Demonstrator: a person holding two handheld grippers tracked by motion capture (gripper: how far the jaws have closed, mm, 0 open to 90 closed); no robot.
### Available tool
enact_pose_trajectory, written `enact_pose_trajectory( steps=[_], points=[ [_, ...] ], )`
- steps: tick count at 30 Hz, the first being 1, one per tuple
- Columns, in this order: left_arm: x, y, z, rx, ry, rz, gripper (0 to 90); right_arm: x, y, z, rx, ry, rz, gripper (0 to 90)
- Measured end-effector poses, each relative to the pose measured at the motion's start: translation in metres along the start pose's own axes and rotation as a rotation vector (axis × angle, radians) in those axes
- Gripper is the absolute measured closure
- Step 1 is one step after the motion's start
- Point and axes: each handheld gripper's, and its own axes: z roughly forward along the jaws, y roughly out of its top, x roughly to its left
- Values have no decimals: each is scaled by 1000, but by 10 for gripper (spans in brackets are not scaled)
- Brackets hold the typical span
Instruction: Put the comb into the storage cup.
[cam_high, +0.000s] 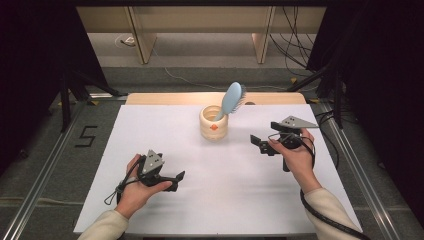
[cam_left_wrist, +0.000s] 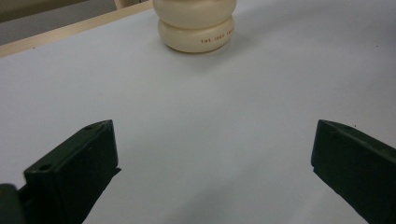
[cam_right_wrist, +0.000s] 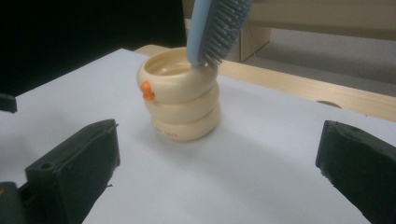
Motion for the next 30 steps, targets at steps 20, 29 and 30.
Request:
enact_pose_trajectory(
  steps=[20,29,30],
  points=[
    [-2,4,7,-5,-16,19,1,9,-20,-29,18,18,-36,5],
    [-4,4,7,-8,-17,25,1,6,-29,-45,20,4,-37,5],
    [-4,4,8,-8,-22,21,2,6,-30,-46,21,4,-34,5]
  ],
)
